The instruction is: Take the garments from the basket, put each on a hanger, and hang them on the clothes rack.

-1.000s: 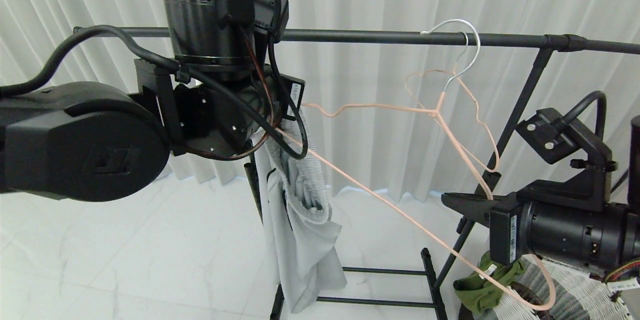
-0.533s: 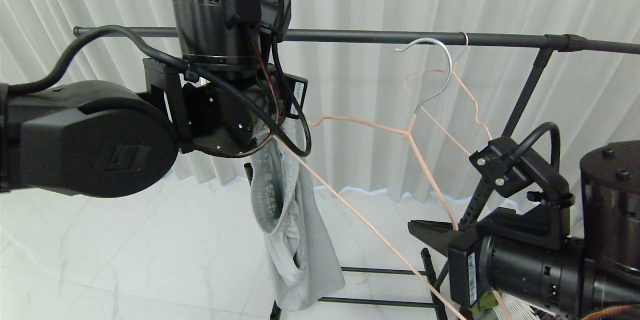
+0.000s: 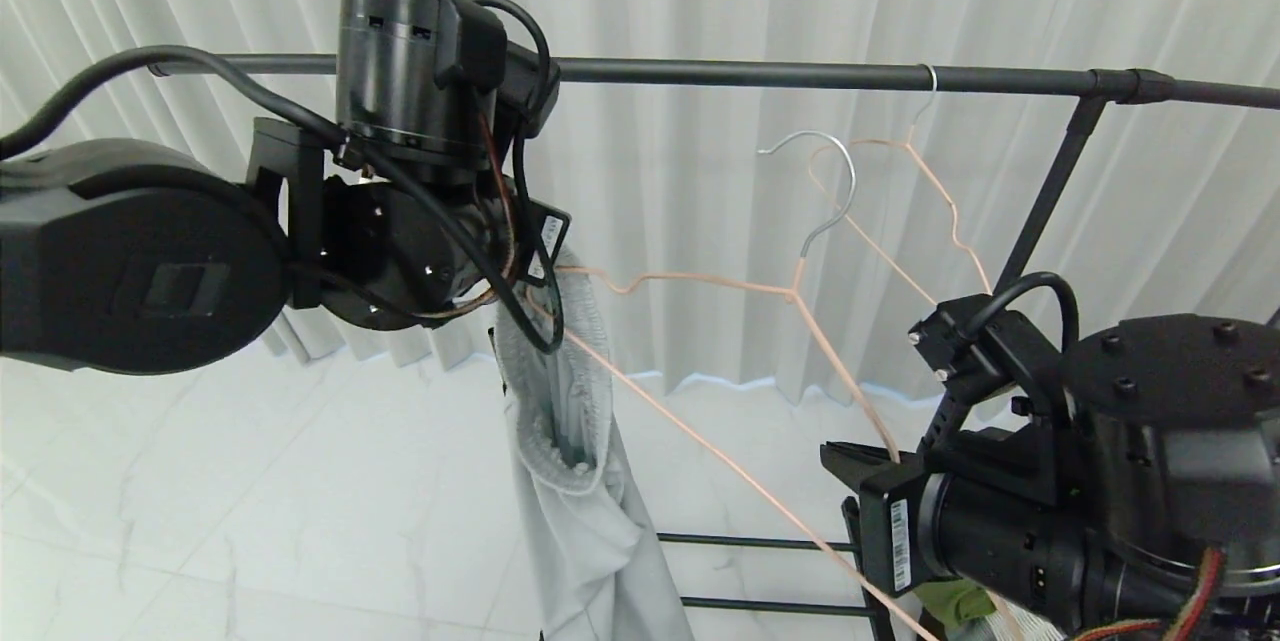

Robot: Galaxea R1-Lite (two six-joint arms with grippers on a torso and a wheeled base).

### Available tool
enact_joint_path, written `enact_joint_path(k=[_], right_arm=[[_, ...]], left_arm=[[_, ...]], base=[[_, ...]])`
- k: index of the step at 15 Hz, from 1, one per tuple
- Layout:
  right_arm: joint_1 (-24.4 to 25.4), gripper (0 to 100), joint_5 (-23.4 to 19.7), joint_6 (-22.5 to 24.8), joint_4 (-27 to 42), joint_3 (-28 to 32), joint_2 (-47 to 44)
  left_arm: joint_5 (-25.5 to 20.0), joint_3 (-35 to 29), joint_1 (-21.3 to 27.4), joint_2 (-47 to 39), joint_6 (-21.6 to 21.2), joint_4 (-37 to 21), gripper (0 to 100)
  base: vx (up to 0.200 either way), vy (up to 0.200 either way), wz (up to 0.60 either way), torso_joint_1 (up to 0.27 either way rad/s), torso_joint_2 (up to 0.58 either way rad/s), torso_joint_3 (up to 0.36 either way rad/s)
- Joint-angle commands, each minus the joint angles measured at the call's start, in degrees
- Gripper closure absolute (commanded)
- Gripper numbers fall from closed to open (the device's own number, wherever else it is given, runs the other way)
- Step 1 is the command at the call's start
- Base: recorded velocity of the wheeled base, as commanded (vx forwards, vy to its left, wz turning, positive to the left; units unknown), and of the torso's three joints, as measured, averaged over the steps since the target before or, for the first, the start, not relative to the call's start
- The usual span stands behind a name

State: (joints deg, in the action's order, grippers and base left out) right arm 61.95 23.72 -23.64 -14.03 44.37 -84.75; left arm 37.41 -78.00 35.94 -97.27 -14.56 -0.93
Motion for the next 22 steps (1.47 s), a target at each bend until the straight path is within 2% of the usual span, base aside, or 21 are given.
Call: enact_joint_path(k=[1,4,7,11,16,19,22], right_arm=[[-0.34,100,0.45,-0.27,-0.03,0.01,0.02],[-0.25,100,1.41,-0.71,-2.84,0.01,-0.07],[0.8,100,1.24,-0.27,-6.27,0.19,-1.03],[1.15,100,1.5,-0.18,-7.59,0.27,-3.14],[1.24,100,1.77,-0.09,-10.84,0.1,-6.39],[1.15,100,2.2,-0.09,-10.84,0.1,-6.57],[1.15,100,2.2,-0.09,-11.28,1.07,-7.36]], left_arm=[[0.03,-0.05,0.1,1.2,0.05,-0.22,100],[0.03,-0.4,0.1,0.94,1.28,-0.22,100],[0.03,-1.55,2.73,0.5,6.12,-0.3,100],[-0.06,-2.42,3.79,0.59,7.96,-0.3,100],[-0.06,-2.69,10.38,2.0,10.69,-0.3,100],[-0.06,-6.2,12.4,1.91,10.86,-0.3,100],[-0.06,-6.82,15.57,1.91,10.86,-0.39,100]], base=[[0.0,0.0,0.0,0.0,0.0,0.0],[0.0,0.0,0.0,0.0,0.0,0.0],[0.0,0.0,0.0,0.0,0.0,0.0],[0.0,0.0,0.0,0.0,0.0,0.0],[0.0,0.0,0.0,0.0,0.0,0.0],[0.0,0.0,0.0,0.0,0.0,0.0],[0.0,0.0,0.0,0.0,0.0,0.0]])
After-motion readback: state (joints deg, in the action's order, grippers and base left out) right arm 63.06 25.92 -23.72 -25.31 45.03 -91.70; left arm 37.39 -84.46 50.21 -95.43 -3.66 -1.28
